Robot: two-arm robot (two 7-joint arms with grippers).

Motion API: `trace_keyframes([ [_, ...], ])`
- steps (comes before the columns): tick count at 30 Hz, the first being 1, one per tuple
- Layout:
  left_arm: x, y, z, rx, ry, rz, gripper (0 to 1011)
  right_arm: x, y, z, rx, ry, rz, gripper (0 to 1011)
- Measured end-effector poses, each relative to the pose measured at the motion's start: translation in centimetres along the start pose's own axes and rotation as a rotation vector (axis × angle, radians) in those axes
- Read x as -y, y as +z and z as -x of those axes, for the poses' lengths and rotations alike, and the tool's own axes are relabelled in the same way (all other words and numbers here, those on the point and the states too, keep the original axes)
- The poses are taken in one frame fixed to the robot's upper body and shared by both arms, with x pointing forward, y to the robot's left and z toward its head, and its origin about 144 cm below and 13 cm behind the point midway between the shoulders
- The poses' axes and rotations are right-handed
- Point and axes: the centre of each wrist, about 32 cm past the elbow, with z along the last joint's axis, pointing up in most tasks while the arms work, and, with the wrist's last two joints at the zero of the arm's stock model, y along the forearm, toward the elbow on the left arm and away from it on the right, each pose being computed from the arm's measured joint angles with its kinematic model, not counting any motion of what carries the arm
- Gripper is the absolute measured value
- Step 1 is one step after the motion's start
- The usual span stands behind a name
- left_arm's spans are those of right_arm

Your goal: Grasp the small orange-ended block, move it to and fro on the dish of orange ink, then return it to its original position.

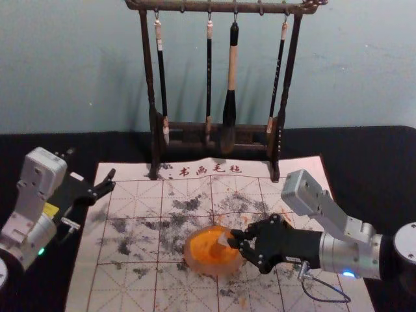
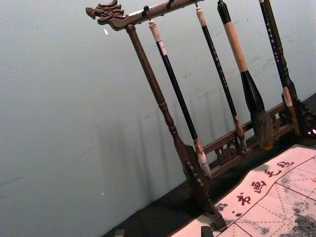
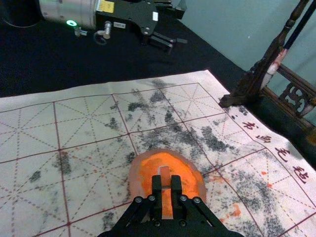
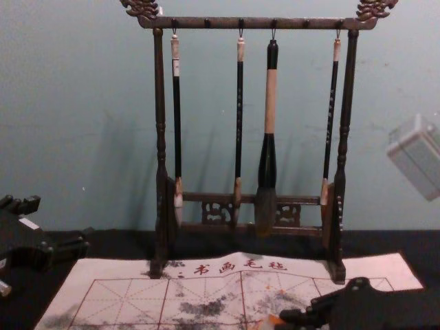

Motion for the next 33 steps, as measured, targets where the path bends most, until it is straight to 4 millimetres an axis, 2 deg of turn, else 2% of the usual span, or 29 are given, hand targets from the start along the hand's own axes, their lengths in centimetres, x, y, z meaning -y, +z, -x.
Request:
trace_keyframes([
  [13,0.0,0.0,0.0,0.000,0.000,0.000,1001,-0.4,0.0,-0.8,-0.021,-0.046,0.005,80],
  [33,0.0,0.0,0.0,0.000,0.000,0.000,1001,1.3,-0.3,-0.3,-0.031,-0.059,0.018,80],
])
